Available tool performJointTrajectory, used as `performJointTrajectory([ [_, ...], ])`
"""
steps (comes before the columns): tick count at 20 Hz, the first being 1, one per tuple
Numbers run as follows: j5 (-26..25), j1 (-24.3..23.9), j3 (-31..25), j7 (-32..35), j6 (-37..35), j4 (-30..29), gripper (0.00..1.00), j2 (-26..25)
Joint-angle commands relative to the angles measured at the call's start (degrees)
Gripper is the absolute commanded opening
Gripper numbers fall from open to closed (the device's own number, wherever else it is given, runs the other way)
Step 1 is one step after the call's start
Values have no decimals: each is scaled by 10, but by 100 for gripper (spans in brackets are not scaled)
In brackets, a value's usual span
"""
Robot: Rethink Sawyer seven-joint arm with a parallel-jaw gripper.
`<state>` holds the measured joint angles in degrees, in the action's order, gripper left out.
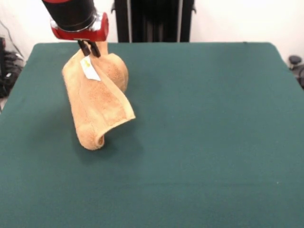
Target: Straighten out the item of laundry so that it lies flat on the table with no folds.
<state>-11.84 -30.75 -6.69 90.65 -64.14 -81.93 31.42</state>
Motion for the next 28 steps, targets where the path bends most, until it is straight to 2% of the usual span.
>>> performJointTrajectory([
  [1, -13, 23, -59, -58, -132, 52, 0, -9],
  [7, -24, 22, -61, -66, -140, 62, 0, -11],
  [12, -22, 26, -62, -62, -180, 79, 0, -11],
  [17, -16, 25, -63, -59, -175, 73, 0, -8],
  [21, -6, 17, -67, -58, -137, 52, 0, -2],
  [24, -3, 10, -72, -57, -71, 23, 0, 1],
  [28, -24, 13, -69, -49, 13, 1, 0, 0],
])
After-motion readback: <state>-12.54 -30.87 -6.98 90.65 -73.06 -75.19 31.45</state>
